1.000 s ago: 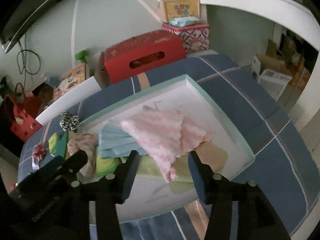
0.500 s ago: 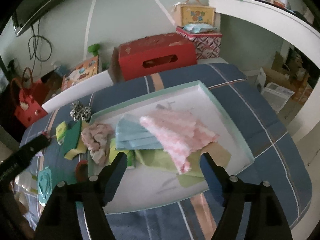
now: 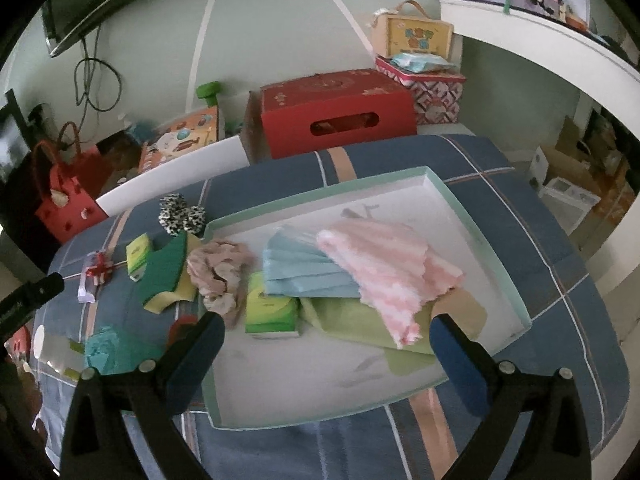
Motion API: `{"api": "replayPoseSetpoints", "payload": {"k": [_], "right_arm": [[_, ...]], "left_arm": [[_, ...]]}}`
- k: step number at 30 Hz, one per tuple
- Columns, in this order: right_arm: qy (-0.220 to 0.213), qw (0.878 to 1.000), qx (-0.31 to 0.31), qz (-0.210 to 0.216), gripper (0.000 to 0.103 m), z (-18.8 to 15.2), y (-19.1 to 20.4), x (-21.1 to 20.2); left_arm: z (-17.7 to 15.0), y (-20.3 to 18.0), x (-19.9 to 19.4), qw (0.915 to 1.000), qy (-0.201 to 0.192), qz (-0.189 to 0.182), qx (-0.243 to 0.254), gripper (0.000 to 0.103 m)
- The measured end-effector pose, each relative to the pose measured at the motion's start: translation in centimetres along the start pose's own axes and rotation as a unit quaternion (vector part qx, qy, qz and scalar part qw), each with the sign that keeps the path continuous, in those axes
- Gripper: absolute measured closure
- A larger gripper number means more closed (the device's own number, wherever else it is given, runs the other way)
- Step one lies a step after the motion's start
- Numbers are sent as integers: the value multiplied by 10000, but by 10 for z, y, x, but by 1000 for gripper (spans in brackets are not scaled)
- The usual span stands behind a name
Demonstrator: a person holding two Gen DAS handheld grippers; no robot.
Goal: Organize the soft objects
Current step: 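Move both tools toward the green sponge and purple wipes packet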
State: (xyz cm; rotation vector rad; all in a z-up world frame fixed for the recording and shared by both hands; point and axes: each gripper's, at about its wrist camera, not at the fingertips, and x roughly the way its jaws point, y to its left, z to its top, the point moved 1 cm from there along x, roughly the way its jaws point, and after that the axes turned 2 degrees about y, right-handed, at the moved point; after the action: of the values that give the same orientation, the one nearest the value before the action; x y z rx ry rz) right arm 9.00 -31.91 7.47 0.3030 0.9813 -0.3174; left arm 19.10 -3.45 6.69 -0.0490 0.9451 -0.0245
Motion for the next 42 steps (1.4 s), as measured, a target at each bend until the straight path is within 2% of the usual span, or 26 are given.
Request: {"api": "replayPoseSetpoints", "payload": {"k": [7, 14, 19, 25, 32, 37, 39, 42], "right_arm": [[25, 9998, -190, 112, 0, -1, 20, 2], [26, 9988, -140, 470, 0, 1, 29, 5], [9, 9980, -228, 595, 0, 1, 38, 6], [-8, 9945, -316, 996, 0, 7, 53, 6], [146, 9843, -151, 1755, 0, 22, 73, 12], [222, 9770, -353, 2092, 0, 42, 94, 17], [359, 9729, -439, 2242, 4, 48, 102, 25], [610, 9715, -487, 2239, 11, 53, 110, 43]], "left_arm": [[4, 19, -6, 9998, -141, 113, -31, 1], [9, 50, -7, 9985, -201, 31, -511, 1], [11, 68, -6, 9975, -230, 42, -670, 1], [25, 79, -3, 9982, -365, -151, -458, 1], [50, 112, 15, 9960, -84, -686, -561, 1], [67, 114, 30, 9988, -3, -486, -63, 1], [75, 115, 42, 9988, 194, -425, 144, 1], [82, 118, 64, 9974, 500, -449, 244, 1]]}}
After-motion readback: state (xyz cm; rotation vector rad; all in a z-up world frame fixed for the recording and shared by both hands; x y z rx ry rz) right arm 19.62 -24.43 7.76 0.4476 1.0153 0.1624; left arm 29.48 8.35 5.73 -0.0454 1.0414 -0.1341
